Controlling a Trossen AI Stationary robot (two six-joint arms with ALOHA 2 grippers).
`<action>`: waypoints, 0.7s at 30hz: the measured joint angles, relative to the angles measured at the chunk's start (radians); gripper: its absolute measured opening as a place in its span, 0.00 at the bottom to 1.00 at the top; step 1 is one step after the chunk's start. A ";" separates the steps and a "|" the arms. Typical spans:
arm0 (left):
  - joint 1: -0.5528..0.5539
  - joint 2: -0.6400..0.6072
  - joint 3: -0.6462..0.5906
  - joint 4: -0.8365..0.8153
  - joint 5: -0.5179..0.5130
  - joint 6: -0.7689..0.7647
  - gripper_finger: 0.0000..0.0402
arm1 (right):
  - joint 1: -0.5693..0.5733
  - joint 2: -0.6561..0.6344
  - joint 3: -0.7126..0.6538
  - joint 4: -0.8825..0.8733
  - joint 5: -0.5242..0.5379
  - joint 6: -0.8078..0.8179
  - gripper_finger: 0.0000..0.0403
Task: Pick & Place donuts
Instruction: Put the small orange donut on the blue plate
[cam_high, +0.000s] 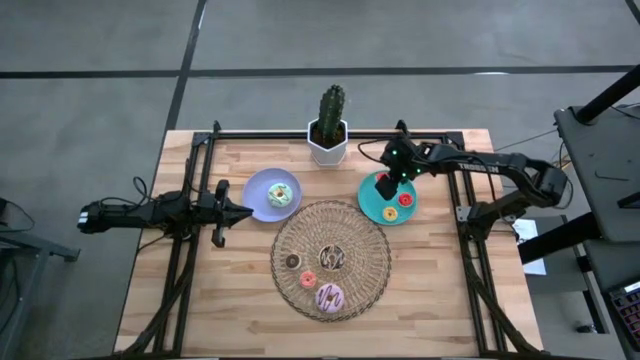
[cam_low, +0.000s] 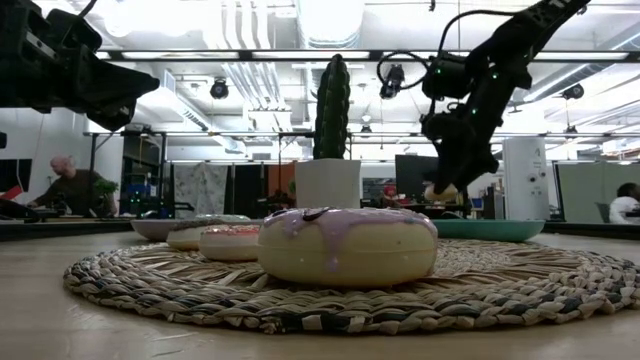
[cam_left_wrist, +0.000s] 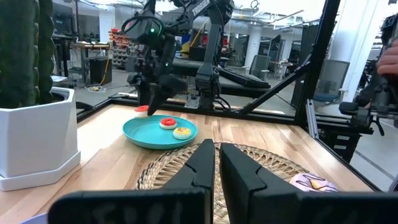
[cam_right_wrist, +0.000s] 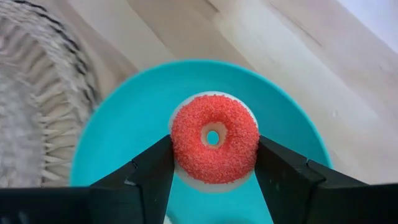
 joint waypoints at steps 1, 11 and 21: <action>0.000 0.000 0.000 0.000 0.000 0.000 0.00 | -0.001 0.007 0.000 -0.004 0.010 0.000 0.49; 0.000 0.000 0.000 0.000 0.000 0.000 0.00 | -0.005 0.049 -0.002 -0.008 0.041 0.052 0.49; 0.000 0.000 0.000 0.000 0.000 0.000 0.00 | 0.003 0.067 -0.019 -0.008 0.047 0.087 0.49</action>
